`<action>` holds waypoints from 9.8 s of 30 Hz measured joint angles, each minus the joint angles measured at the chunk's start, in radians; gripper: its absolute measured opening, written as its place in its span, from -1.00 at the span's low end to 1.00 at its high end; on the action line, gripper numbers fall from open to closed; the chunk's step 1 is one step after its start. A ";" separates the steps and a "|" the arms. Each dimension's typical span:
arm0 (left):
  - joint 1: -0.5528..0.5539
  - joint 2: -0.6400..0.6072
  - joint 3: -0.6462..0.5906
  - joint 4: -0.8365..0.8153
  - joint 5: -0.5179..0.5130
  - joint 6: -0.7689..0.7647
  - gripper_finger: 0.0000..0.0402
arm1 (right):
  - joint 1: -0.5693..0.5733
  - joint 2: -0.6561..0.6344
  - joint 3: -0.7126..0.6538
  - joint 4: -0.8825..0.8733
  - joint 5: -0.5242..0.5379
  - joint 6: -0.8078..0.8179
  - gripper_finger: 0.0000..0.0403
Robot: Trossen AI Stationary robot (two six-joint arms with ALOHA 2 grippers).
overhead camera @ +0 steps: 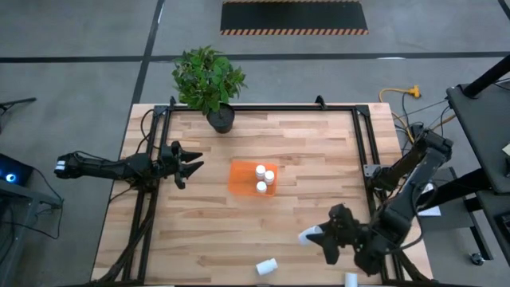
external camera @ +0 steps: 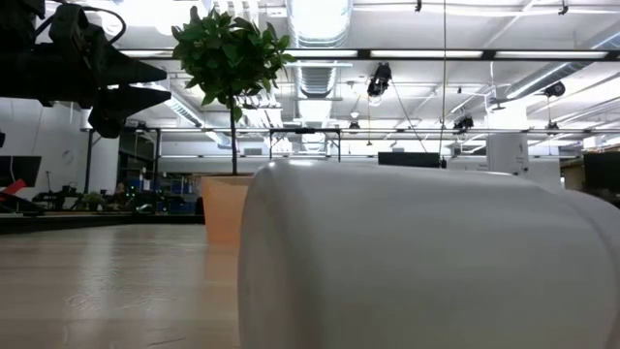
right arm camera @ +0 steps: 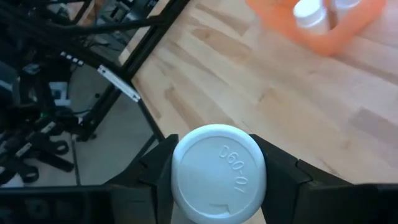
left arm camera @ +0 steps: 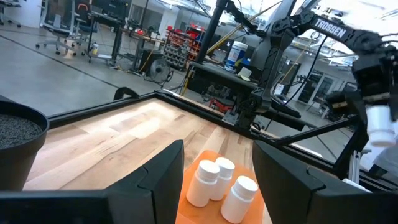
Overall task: Pick and place pill bottles into a basket
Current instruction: Adjust the white pill bottles on the table
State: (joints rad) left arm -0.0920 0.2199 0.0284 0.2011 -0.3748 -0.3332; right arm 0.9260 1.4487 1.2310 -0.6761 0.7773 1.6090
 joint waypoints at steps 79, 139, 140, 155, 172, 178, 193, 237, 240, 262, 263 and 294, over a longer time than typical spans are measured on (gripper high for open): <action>0.000 0.000 0.000 0.000 0.000 0.000 -0.14 | -0.269 0.149 -0.831 1.284 -0.281 0.400 -0.03; 0.000 0.000 0.000 0.000 0.000 0.000 -0.14 | -0.249 0.370 -0.002 0.229 -0.801 -0.602 0.63; 0.000 0.000 0.000 0.000 0.000 0.000 -0.14 | -0.248 0.405 0.032 0.230 -0.808 -0.615 0.63; 0.000 0.000 0.000 0.000 0.000 0.000 -0.14 | -0.204 0.698 0.395 0.016 -0.806 -0.724 0.62; 0.000 0.000 0.000 0.000 0.000 0.000 -0.14 | -0.202 0.715 0.368 -0.017 -0.797 -0.834 0.62; 0.000 0.000 0.000 0.000 0.000 0.000 -0.14 | -0.204 0.715 0.368 -0.012 -0.797 -0.866 0.62; 0.000 0.000 0.000 0.000 0.000 0.000 -0.14 | -0.237 0.714 0.368 0.003 -0.774 -0.921 0.14; 0.000 0.000 0.000 0.000 0.000 0.000 -0.14 | -0.295 0.440 -0.502 1.411 -0.107 -0.715 -0.31; 0.000 0.001 0.000 0.001 0.000 0.000 -0.14 | -0.302 0.492 -0.583 1.654 -0.056 -0.788 -0.31; 0.000 0.001 0.000 -0.001 0.000 0.000 -0.14 | -0.318 0.841 -0.568 2.250 -0.044 -1.192 -0.31; 0.000 0.001 0.000 -0.001 0.000 0.000 -0.14 | -0.318 0.842 -0.565 2.250 -0.044 -1.200 -0.31; 0.000 0.000 0.000 0.000 0.000 0.000 -0.14 | -0.328 0.708 -0.555 2.196 -0.044 -1.295 0.45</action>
State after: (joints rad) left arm -0.0921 0.2203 0.0284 0.2012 -0.3748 -0.3332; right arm 0.5976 2.1565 0.6762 1.5201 0.7334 0.3142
